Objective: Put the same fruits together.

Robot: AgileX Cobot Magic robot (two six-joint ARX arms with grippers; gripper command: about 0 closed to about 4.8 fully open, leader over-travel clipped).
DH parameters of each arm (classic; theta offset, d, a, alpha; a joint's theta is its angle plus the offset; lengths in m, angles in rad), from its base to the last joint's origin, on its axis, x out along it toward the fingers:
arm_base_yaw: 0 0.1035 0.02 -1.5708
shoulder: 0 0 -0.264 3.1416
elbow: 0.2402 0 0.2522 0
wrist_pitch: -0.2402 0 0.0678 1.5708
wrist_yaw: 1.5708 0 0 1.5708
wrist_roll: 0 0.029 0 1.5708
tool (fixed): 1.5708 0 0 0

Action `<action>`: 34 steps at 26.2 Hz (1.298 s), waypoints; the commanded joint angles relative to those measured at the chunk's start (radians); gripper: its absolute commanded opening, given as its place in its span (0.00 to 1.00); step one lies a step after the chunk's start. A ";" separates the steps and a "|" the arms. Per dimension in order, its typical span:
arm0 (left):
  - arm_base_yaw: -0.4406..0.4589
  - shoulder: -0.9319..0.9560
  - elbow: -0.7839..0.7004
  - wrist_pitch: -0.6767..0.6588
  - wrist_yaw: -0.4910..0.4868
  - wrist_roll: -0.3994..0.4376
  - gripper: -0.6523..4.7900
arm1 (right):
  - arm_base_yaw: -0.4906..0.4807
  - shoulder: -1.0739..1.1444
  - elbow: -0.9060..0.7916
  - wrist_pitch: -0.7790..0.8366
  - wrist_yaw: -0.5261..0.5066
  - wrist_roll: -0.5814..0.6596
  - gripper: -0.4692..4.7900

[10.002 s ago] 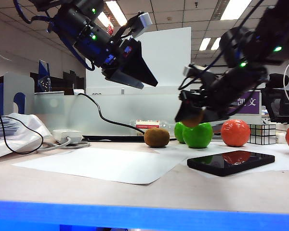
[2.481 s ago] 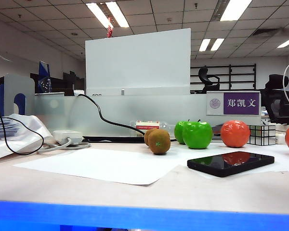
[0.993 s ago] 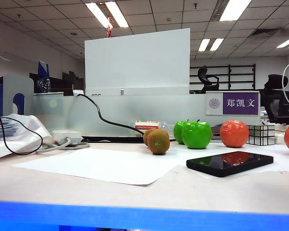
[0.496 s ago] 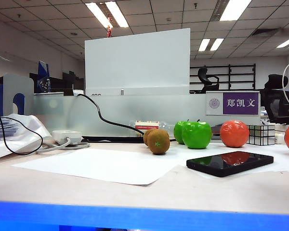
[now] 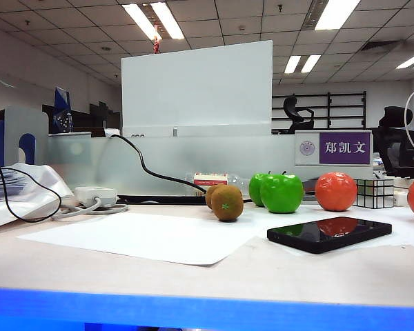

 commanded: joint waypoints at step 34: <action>0.000 -0.001 0.001 0.011 0.001 -0.003 0.12 | -0.452 -0.001 -0.005 -0.113 0.006 0.037 0.10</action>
